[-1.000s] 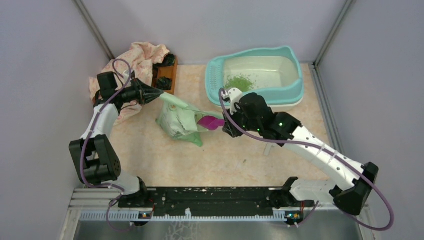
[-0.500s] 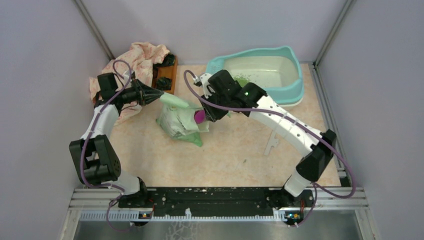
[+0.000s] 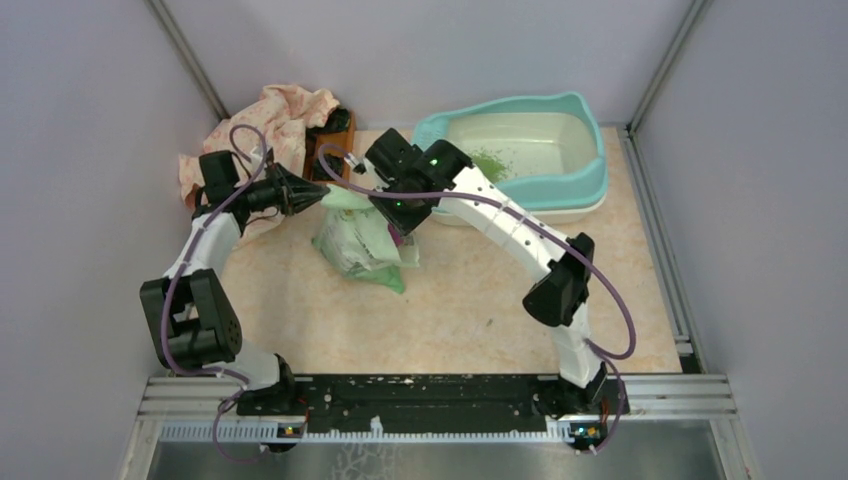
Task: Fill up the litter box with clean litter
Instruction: 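Scoop the cat litter from the cat litter bag.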
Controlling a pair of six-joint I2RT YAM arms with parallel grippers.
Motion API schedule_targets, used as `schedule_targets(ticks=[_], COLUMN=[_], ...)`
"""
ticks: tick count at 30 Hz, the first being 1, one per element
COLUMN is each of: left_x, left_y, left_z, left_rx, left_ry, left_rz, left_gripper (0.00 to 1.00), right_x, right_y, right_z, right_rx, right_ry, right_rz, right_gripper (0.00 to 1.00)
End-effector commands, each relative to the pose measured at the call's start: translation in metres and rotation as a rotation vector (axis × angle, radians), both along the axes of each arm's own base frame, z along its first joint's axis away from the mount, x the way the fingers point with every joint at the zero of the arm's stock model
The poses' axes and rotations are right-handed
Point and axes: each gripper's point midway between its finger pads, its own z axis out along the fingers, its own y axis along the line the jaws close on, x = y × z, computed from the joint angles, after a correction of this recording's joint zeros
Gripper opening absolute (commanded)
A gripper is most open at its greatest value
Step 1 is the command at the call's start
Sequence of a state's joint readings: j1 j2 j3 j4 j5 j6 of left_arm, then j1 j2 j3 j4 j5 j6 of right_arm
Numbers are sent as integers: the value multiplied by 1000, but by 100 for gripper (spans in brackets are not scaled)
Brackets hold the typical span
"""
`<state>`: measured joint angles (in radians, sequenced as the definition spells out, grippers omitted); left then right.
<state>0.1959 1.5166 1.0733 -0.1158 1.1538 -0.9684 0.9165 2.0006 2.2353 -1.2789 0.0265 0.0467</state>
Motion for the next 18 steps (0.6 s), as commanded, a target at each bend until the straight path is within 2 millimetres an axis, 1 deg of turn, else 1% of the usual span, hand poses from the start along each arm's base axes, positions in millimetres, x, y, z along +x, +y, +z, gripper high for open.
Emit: schedule_targets(ticks=[1, 7, 10, 13, 17, 18], left_x=[-8, -11, -13, -14, -15, -15], left_y=[-7, -8, -8, -8, -9, -9], left_z=[-2, -15, -19, -24, -28, -29], left_rx=[-2, -6, -9, -11, -14, -14], left_ry=[-30, -12, -9, -3, 1, 3], left_rz=[-36, -48, -52, -55, -59, -59], left_gripper=[15, 15, 15, 15, 15, 15], right_x=[5, -1, -4, -4, 1, 2], right_y=[17, 42, 59, 73, 82, 83], right_z=[-3, -35, -41, -47, -67, -69], right_rx=[-2, -30, 7, 55, 80, 100], right_ry=[-5, 40, 56, 61, 48, 32], right_rz=[16, 67, 109, 136, 140, 136], right_gripper=[0, 0, 0, 0, 0, 0])
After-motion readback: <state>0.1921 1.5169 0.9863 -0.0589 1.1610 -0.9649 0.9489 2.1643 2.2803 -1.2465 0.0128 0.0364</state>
